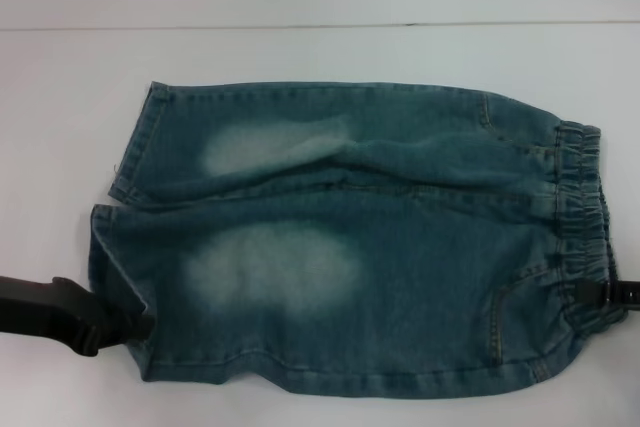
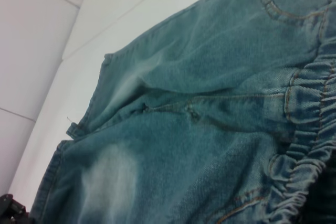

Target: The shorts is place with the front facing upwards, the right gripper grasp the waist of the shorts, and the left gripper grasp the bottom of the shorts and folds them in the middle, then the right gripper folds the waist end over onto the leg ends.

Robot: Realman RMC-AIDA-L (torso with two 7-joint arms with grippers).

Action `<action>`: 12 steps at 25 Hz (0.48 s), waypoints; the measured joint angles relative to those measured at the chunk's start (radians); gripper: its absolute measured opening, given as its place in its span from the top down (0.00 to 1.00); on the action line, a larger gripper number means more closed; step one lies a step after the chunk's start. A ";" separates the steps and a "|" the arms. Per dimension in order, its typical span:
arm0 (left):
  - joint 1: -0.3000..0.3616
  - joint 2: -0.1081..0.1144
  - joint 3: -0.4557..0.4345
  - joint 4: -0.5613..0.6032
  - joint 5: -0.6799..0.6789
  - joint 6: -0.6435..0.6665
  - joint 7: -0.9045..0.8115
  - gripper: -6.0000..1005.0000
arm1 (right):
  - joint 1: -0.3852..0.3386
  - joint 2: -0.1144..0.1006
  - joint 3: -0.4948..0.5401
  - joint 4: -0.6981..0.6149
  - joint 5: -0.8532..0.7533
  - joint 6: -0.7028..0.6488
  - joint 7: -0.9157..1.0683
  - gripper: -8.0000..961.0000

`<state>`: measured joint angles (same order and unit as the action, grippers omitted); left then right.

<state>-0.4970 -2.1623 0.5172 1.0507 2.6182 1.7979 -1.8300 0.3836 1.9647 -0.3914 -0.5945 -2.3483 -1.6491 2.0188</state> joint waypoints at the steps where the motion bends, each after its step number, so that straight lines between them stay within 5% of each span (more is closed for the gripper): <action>1: 0.000 0.000 0.000 0.000 -0.003 0.000 0.000 0.97 | 0.000 0.000 -0.005 0.000 0.000 0.001 0.000 0.45; 6: 0.000 0.000 -0.001 0.000 -0.024 0.000 0.000 0.97 | 0.002 0.002 -0.020 -0.003 0.000 0.002 0.001 0.56; 12: 0.005 0.007 -0.023 0.005 -0.085 -0.010 0.000 0.97 | 0.001 -0.006 0.011 0.000 0.021 -0.004 0.012 0.84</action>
<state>-0.4921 -2.1552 0.4940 1.0559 2.5332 1.7877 -1.8301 0.3850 1.9588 -0.3800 -0.5945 -2.3269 -1.6530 2.0311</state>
